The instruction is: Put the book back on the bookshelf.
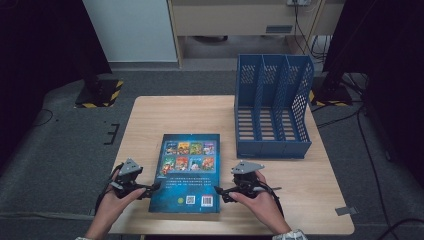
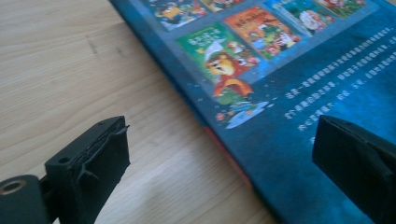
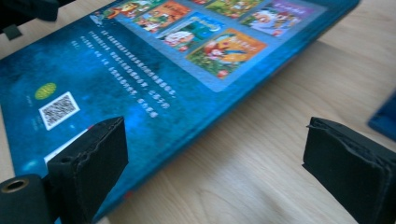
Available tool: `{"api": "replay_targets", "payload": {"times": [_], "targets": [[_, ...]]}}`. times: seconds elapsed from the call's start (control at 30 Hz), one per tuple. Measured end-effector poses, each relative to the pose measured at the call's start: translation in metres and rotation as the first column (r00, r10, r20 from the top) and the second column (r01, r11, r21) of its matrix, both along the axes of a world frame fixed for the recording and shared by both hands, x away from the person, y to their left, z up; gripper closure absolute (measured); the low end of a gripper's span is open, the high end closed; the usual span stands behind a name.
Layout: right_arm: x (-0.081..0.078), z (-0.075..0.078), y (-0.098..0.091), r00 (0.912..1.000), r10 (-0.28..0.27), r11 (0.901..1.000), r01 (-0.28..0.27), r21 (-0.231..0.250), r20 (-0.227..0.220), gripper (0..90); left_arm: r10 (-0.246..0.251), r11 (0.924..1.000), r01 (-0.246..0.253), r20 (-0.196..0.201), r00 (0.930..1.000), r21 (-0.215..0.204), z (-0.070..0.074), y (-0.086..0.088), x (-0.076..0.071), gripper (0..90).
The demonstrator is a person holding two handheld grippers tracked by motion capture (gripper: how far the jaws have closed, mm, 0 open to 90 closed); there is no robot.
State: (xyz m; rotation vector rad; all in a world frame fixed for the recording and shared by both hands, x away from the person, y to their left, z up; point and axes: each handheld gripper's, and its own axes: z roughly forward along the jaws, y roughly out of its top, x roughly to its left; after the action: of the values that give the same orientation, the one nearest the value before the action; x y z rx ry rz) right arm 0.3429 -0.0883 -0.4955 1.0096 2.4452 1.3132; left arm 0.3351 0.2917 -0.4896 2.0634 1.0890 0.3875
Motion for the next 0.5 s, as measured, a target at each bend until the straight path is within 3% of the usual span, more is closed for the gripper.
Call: {"api": "replay_targets", "payload": {"times": [0.3, 0.5], "targets": [[0.0, -0.01, 0.024, 0.9991, 0.037, 0.999, -0.037, -0.025, -0.022, 5.9, -0.071, 0.9972, 0.072, -0.041, 0.9966, 0.023, -0.009, -0.017, 0.004, 2.0], [0.006, -0.014, 0.028, 0.9982, 0.043, 0.9989, -0.043, -0.017, -0.042, 5.6, -0.097, 0.9953, 0.097, -0.062, 0.9933, -0.005, -0.013, -0.021, 0.009, 0.3]]}}
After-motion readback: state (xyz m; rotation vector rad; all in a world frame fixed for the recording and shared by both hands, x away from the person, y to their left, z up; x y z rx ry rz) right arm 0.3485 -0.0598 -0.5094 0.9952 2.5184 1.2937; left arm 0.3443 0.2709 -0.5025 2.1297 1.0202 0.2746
